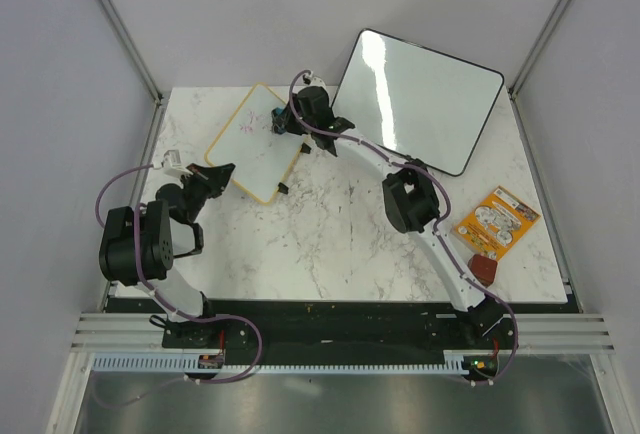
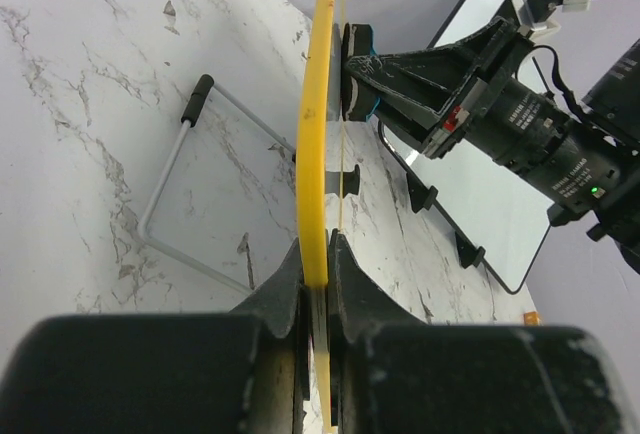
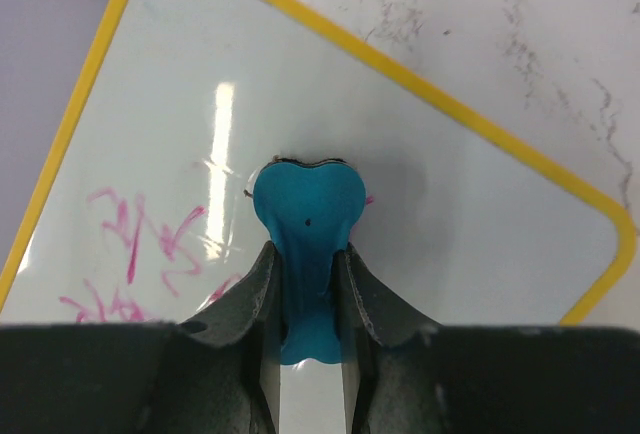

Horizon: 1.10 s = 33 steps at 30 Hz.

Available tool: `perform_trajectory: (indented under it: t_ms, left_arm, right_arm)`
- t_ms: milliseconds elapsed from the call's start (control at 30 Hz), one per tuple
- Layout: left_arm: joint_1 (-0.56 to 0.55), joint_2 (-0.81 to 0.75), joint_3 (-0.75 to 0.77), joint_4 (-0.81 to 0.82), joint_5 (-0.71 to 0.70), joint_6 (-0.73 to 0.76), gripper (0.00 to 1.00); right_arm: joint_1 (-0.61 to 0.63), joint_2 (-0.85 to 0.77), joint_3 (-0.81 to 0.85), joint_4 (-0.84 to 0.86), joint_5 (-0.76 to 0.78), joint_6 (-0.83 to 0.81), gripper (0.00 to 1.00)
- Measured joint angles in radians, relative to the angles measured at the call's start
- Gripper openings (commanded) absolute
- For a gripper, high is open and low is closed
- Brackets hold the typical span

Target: Erase the whiteboard

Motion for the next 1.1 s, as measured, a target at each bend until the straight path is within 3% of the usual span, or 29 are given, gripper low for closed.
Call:
perform_trajectory:
  t_ms: [367,600,833,1100]
  left_arm:
    - [-0.006,-0.001,0.0,0.0,0.002,-0.001,0.02]
    - [-0.005,-0.001,0.0,-0.014,-0.006,0.0,0.02]
    - [0.0,-0.001,-0.002,-0.031,-0.017,0.0,0.02]
    - [-0.001,-0.001,-0.002,-0.025,-0.008,0.001,0.02]
  right_arm:
    - [-0.002,-0.031,-0.071,0.013,-0.016,-0.048,0.0]
    - [0.108,-0.166,-0.269,0.047,-0.013,-0.08,0.0]
    - [0.21,-0.213,-0.347,0.119,-0.039,-0.059,0.0]
    - [0.151,-0.222,-0.378,0.137,-0.108,0.003,0.0]
